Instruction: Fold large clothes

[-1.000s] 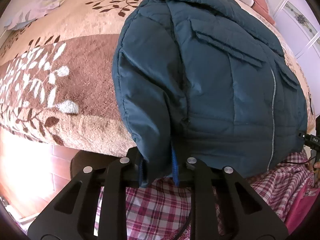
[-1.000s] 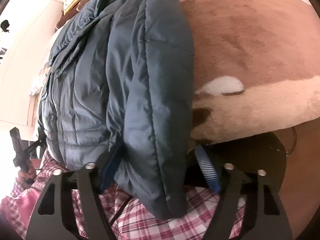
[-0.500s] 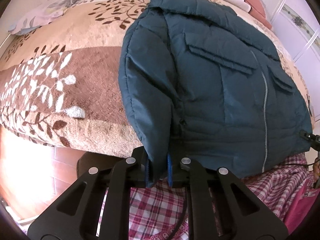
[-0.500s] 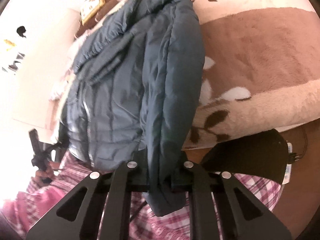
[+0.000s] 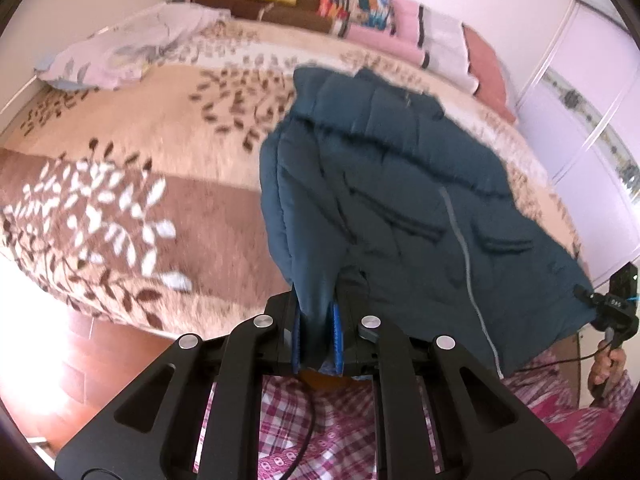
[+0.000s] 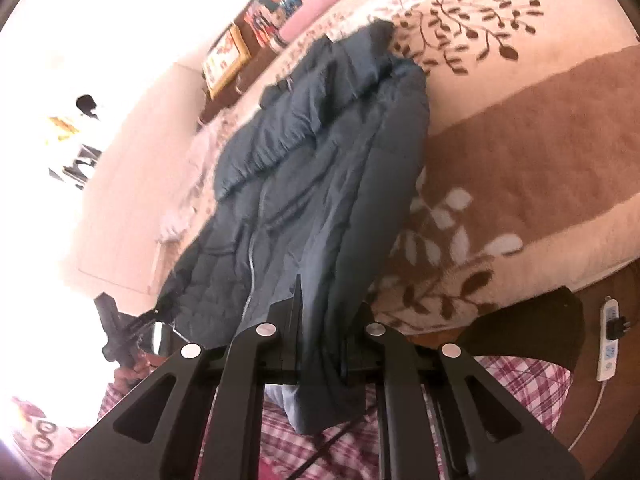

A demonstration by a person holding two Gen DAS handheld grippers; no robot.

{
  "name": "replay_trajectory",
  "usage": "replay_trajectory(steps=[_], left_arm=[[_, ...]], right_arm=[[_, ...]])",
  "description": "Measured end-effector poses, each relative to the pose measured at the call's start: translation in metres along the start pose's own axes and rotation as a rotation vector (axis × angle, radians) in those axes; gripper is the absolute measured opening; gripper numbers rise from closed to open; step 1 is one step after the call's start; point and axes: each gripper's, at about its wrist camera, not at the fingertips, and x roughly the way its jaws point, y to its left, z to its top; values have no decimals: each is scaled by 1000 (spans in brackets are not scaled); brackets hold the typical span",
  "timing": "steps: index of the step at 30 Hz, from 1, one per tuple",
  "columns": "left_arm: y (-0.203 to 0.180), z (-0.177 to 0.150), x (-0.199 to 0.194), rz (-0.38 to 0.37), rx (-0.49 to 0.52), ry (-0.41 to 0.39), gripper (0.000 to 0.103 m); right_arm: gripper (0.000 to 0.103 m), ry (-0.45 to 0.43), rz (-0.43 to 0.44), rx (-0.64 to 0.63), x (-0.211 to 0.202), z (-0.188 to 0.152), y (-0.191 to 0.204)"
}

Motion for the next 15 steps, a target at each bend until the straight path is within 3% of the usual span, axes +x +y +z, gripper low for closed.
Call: replay_trajectory(steps=[6, 15], left_arm=[[-5, 15, -38, -25, 7, -91, 11], [2, 4, -111, -66, -19, -196, 8]], right_arm=[[13, -65, 32, -24, -25, 10, 21], [13, -123, 64, -84, -70, -9, 52]])
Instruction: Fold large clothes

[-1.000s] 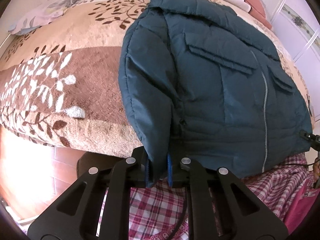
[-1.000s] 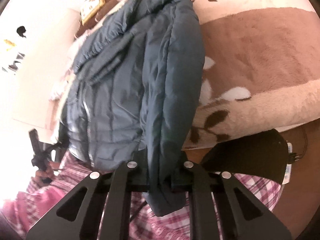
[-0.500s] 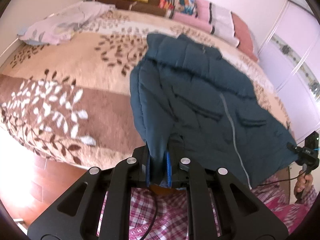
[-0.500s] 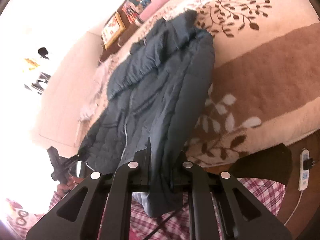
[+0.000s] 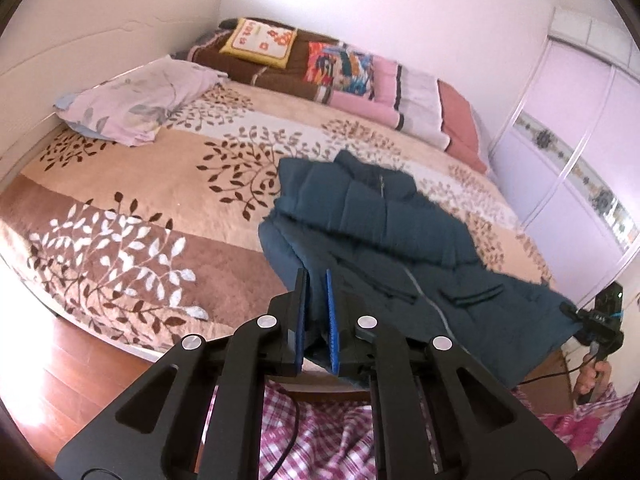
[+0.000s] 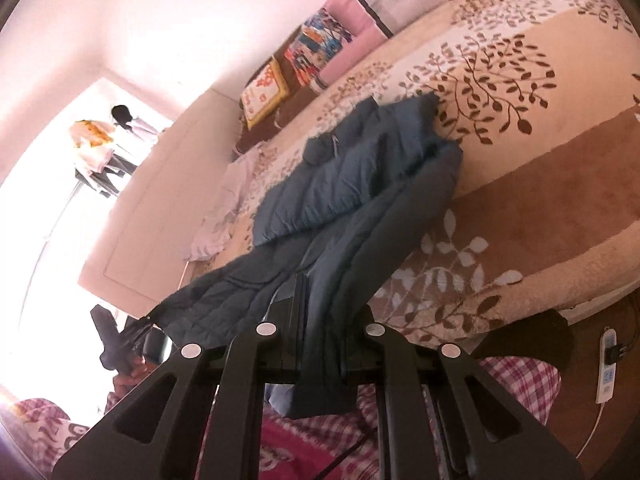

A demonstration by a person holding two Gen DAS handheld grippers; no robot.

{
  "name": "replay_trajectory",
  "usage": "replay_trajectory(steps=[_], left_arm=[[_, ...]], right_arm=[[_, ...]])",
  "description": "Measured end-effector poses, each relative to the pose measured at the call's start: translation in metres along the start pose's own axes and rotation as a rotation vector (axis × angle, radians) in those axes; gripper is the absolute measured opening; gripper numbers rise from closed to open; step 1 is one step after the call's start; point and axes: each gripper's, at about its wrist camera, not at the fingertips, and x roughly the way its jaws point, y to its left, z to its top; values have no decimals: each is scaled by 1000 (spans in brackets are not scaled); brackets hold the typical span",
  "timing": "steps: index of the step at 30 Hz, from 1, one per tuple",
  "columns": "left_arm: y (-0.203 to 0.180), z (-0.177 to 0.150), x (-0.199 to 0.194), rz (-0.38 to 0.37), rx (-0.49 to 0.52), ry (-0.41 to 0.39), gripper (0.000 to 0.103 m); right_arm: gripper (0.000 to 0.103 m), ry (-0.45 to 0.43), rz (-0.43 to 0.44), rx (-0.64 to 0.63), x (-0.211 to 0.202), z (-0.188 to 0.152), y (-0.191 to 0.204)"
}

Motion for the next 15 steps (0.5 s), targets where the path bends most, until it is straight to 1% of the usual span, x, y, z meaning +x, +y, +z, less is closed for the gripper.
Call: replay_trajectory(steps=[3, 5, 6, 8, 10, 11, 13, 14, 15], left_arm=[[0, -5, -13, -8, -5, -3, 7], [-2, -7, -19, -12, 0, -6, 1], [-2, -8, -21, -13, 4, -14, 0], [-1, -7, -25, -10, 6, -32, 0], [3, -9, -16, -6, 0, 5, 0], [5, -11, -11, 7, -4, 23, 0], [13, -21, 4, 35, -11, 93, 0], [16, -26, 7, 57, -16, 112, 0], [22, -32, 14, 81, -27, 146, 5]], right_arm=[[13, -1, 4, -7, -11, -7, 9], [13, 3, 5, -3, -14, -13, 14], [13, 6, 6, -2, -15, -16, 14], [13, 14, -4, -3, -14, -20, 15], [13, 27, -1, 16, -7, -23, 8], [13, 35, -4, 27, -2, -25, 5], [13, 50, -12, 36, 6, -29, 2], [13, 55, -12, 37, 7, -31, 2], [13, 59, -13, 37, 9, -32, 1]])
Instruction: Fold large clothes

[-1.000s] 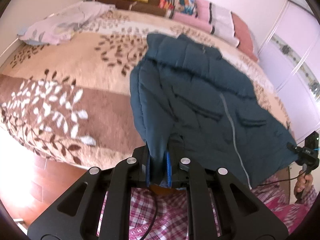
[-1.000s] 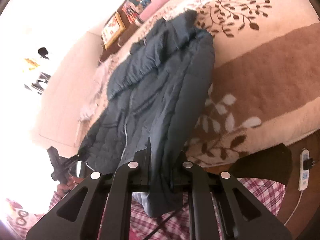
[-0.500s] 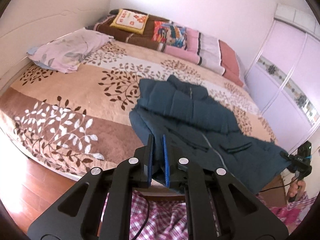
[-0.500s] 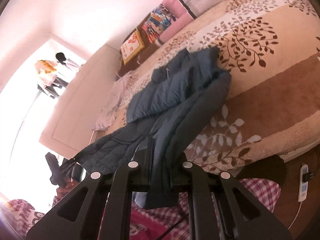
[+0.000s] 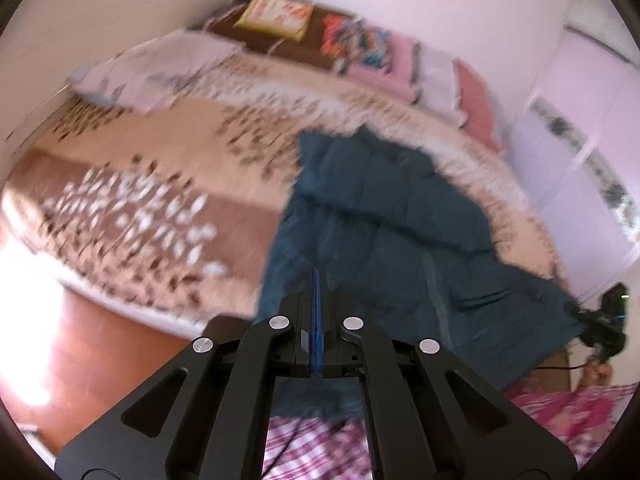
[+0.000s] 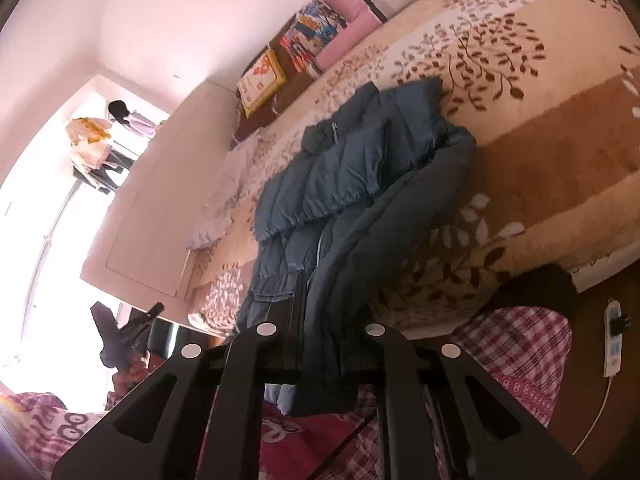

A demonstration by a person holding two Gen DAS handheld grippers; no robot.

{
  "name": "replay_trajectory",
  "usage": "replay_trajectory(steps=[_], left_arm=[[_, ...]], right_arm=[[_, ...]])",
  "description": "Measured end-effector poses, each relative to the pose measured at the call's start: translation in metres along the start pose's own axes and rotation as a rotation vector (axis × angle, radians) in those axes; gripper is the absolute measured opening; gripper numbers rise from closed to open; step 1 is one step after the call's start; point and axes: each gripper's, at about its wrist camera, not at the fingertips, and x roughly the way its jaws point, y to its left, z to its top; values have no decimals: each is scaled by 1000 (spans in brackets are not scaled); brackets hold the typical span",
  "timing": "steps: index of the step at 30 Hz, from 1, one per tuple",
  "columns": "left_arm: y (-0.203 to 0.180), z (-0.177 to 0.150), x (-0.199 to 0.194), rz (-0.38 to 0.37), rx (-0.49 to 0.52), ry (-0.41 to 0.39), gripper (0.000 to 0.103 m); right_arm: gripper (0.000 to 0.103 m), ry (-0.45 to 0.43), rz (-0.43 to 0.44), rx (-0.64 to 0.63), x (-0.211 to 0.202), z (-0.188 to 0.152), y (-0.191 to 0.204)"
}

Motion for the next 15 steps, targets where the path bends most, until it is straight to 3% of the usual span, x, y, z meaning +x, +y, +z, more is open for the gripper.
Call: replay_trajectory(steps=[1, 3, 4, 8, 11, 15], left_arm=[[6, -5, 9, -4, -16, 45, 12], [18, -18, 25, 2, -66, 119, 68], [23, -23, 31, 3, -86, 141, 74], [39, -48, 62, -32, -172, 244, 75], [44, -67, 85, -12, -191, 333, 76], [44, -83, 98, -32, -206, 385, 76]], right_arm=[[13, 2, -4, -3, 0, 0, -1], [13, 6, -9, -4, -1, 1, -2], [13, 8, -14, -5, -1, 1, -2], [13, 16, -26, -4, 1, 2, -2], [13, 23, -37, -5, 3, 2, -2], [13, 29, -47, -3, 4, 2, -3]])
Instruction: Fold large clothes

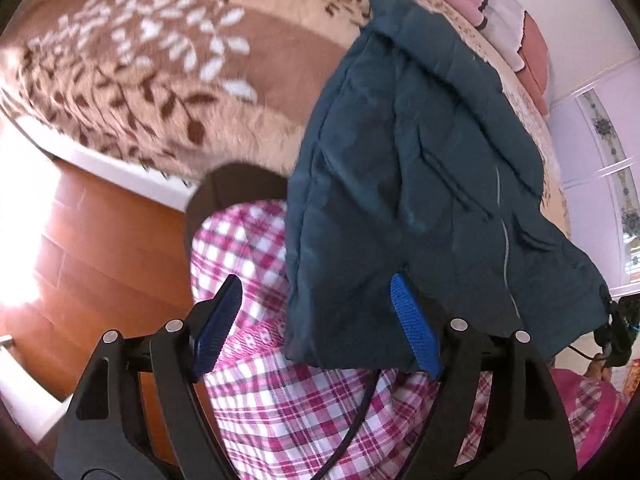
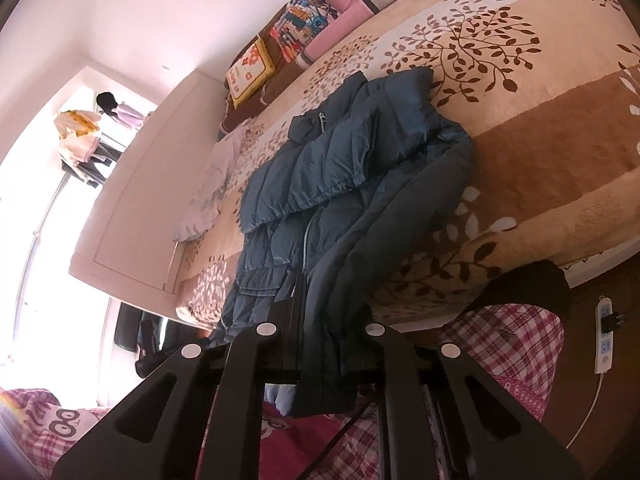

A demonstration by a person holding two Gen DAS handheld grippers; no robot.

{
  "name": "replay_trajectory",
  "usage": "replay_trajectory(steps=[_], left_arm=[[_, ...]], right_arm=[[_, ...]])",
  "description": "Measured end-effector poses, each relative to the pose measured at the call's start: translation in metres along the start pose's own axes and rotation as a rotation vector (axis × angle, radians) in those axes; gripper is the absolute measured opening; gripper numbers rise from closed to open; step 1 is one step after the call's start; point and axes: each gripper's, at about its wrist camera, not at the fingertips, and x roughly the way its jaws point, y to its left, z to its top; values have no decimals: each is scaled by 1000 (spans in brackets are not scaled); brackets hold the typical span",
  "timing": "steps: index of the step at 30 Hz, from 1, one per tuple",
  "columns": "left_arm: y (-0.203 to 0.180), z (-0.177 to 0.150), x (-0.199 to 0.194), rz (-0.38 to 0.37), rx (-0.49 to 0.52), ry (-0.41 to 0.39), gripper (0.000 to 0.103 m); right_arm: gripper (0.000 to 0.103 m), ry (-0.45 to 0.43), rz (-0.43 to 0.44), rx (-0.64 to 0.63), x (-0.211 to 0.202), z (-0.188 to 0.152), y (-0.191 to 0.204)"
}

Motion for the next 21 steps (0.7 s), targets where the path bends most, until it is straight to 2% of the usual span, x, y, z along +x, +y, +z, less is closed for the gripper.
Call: replay_trajectory(steps=[4, 7, 9, 12, 21], left_arm=[[-4, -5, 9, -33, 21, 22, 74], [-7, -6, 7, -64, 31, 13, 42], [-10, -3, 1, -92, 34, -6, 16], [-22, -1, -15, -83, 88, -61, 9], [-65, 9, -107, -160, 245, -352, 8]], right_arm=[[13, 4, -7, 1, 1, 0, -1], [13, 3, -9, -4, 1, 0, 0], [13, 2, -11, -6, 2, -1, 1], [13, -1, -16, -18, 1, 0, 1], [13, -54, -24, -63, -17, 4, 12]])
